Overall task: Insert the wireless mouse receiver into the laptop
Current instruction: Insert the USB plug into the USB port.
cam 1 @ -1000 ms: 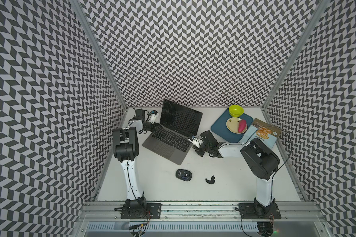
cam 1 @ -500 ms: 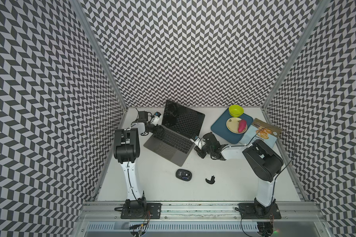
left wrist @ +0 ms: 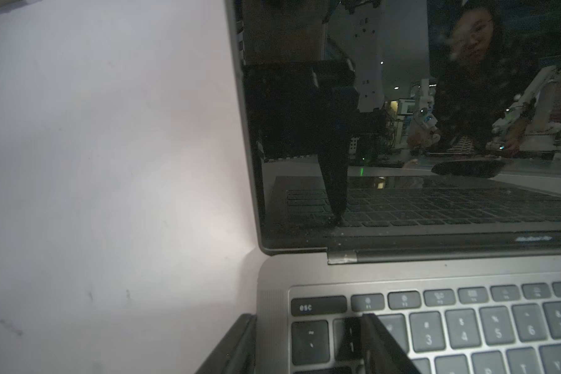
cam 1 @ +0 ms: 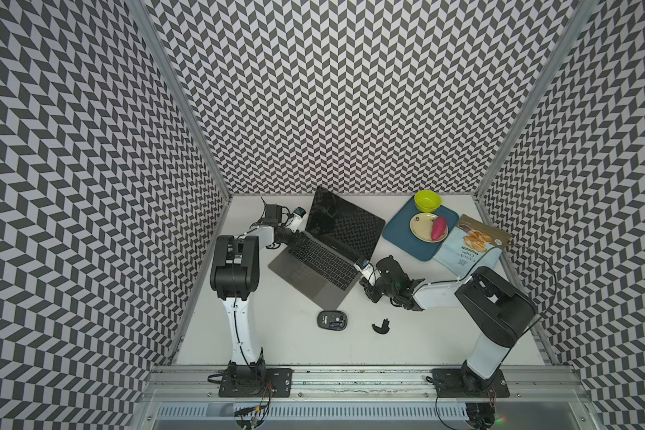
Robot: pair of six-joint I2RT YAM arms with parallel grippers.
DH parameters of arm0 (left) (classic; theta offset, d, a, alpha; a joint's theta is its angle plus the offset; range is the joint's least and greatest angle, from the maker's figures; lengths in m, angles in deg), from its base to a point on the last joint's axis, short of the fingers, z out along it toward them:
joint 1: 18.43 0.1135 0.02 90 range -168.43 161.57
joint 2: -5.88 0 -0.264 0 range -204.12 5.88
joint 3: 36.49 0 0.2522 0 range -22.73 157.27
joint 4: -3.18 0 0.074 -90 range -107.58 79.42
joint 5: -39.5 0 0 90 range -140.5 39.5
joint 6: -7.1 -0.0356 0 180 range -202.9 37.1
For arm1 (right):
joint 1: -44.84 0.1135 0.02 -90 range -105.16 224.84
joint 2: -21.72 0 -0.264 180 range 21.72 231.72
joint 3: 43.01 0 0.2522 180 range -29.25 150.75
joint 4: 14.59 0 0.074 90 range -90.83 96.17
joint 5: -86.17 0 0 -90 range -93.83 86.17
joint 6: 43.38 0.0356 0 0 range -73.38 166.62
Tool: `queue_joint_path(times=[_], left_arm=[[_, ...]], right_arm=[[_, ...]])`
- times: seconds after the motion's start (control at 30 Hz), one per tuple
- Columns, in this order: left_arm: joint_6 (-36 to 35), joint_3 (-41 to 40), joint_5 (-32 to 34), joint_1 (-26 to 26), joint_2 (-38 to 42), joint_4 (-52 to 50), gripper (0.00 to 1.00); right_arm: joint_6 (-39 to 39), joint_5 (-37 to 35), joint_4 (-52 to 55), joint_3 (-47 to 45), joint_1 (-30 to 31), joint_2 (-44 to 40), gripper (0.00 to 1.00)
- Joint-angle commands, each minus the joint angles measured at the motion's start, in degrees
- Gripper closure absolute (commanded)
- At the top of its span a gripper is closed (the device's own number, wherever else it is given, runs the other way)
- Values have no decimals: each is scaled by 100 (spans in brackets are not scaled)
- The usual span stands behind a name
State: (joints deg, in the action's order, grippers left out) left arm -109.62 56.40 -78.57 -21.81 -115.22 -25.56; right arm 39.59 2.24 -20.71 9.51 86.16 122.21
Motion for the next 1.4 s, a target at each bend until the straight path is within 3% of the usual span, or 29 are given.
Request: queue_joint_path(times=[0.0, 0.37, 0.63, 0.97, 1.37], left_arm=[[-136, -422, -949, -634, -7, -1125, 45], [-208, -565, -949, -691, -40, -1015, 48], [-263, -656, -901, -758, 54, -917, 50], [-237, -695, -780, -779, 28, -886, 50], [127, -580, -63, -628, -52, -883, 47]], right_arm=[[181, 3, -609, -168, 151, 46, 91], [415, 29, -654, 103, 64, 87, 91], [-624, -510, -141, 624, 186, 206, 92], [-279, -323, -177, 1056, 144, 542, 91], [196, -466, 330, 669, -34, 219, 50]])
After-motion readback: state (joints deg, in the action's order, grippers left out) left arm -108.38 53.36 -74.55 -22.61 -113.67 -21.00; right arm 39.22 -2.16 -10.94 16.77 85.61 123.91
